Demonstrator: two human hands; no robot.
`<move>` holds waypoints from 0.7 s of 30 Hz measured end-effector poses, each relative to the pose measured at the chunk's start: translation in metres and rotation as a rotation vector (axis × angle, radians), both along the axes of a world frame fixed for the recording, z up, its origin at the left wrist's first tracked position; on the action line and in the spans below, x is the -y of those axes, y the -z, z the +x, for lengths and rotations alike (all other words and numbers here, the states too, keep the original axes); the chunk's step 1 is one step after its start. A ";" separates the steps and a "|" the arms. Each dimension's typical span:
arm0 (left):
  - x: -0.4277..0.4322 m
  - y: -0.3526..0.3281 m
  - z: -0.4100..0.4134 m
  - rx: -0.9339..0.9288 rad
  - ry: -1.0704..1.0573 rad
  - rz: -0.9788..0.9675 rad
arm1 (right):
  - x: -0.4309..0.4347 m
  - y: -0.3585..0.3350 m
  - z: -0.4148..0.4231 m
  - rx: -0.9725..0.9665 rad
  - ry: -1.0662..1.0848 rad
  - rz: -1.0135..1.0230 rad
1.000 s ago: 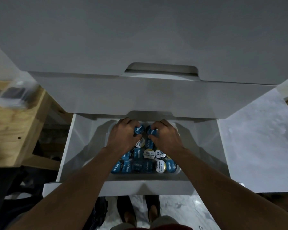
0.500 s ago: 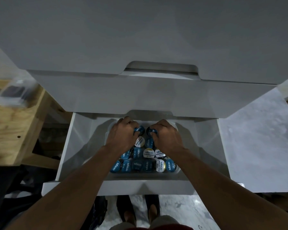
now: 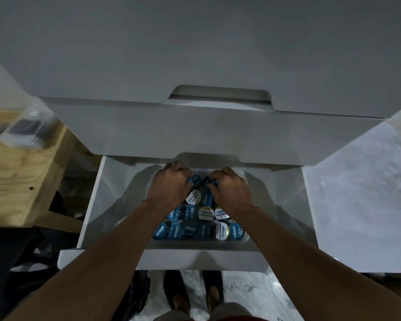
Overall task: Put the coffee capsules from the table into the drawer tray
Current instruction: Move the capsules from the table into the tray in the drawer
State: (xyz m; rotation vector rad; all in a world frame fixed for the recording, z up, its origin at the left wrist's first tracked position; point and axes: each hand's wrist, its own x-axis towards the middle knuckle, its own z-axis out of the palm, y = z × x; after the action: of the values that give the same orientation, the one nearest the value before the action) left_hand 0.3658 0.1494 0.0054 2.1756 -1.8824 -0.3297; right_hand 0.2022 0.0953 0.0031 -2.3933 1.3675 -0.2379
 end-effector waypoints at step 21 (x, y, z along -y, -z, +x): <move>-0.044 -0.086 -0.076 0.197 -0.131 0.031 | -0.006 -0.072 -0.088 -0.092 -0.095 -0.115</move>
State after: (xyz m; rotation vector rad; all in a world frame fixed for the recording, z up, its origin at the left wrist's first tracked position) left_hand 0.2899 0.1934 0.0917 2.4157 -1.8293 -0.1245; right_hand 0.1146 0.1010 0.0751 -2.5859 1.3078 -0.1874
